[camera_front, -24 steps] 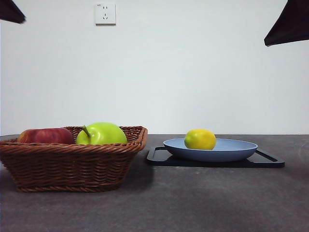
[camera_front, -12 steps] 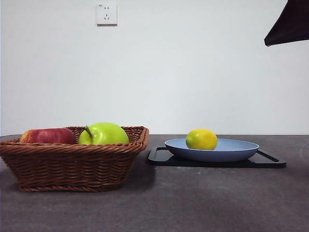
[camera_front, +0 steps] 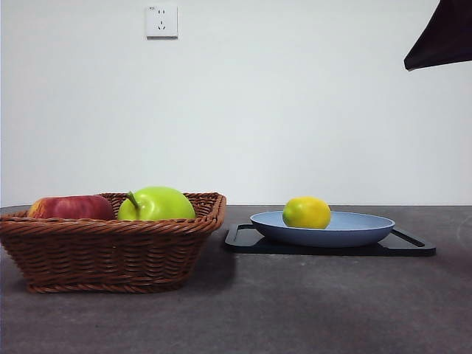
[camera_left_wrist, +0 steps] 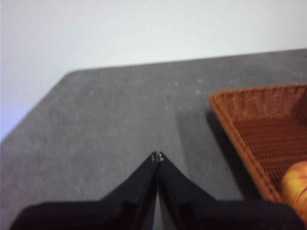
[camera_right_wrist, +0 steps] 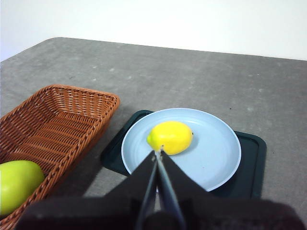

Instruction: Take the lemon from the basket,put the lemon in the plate,hand out the plate

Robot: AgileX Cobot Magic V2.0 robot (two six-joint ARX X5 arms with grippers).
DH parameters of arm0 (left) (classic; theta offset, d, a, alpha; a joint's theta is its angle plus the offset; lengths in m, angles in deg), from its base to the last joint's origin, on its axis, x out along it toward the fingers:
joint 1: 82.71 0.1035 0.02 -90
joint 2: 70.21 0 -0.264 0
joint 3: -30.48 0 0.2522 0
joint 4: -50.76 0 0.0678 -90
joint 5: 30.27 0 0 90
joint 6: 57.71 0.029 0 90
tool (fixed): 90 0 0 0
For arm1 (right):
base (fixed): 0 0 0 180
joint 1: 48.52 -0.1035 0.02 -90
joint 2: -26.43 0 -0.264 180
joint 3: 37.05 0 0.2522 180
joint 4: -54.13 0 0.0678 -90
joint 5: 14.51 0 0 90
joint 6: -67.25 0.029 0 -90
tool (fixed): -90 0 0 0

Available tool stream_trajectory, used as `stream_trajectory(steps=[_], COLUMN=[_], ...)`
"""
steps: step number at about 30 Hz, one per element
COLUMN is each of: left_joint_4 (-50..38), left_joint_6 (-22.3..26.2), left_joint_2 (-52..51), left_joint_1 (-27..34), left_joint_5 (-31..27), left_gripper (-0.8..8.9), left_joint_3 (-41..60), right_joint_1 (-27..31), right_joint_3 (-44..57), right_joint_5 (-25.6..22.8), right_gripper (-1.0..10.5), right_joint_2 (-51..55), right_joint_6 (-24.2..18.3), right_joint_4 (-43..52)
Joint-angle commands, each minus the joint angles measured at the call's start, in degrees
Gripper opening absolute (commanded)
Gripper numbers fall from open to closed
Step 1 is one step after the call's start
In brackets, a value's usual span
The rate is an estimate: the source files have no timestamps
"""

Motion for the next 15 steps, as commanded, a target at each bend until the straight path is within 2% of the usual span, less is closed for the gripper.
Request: stream_trajectory(steps=[1, 6, 15], left_joint_4=[-3.52, -5.03, -5.03], left_joint_6=[-2.58, -4.46, -4.48], left_joint_2=[-0.37, -0.37, -0.37], left_joint_1=[0.39, 0.50, 1.11], left_joint_5=[0.13, 0.07, 0.15], left_gripper=[0.08, 0.08, 0.08], left_joint_3=[2.99, 6.25, 6.95], right_joint_1=[-0.35, -0.35, -0.35], right_joint_3=[-0.42, -0.42, -0.42], right_joint_5=[-0.22, -0.20, -0.22], right_gripper=[0.0, 0.0, 0.0], right_joint_2=[-0.11, -0.11, -0.11], right_joint_6=[0.52, 0.52, 0.52], right_joint_4=[0.72, 0.72, 0.70])
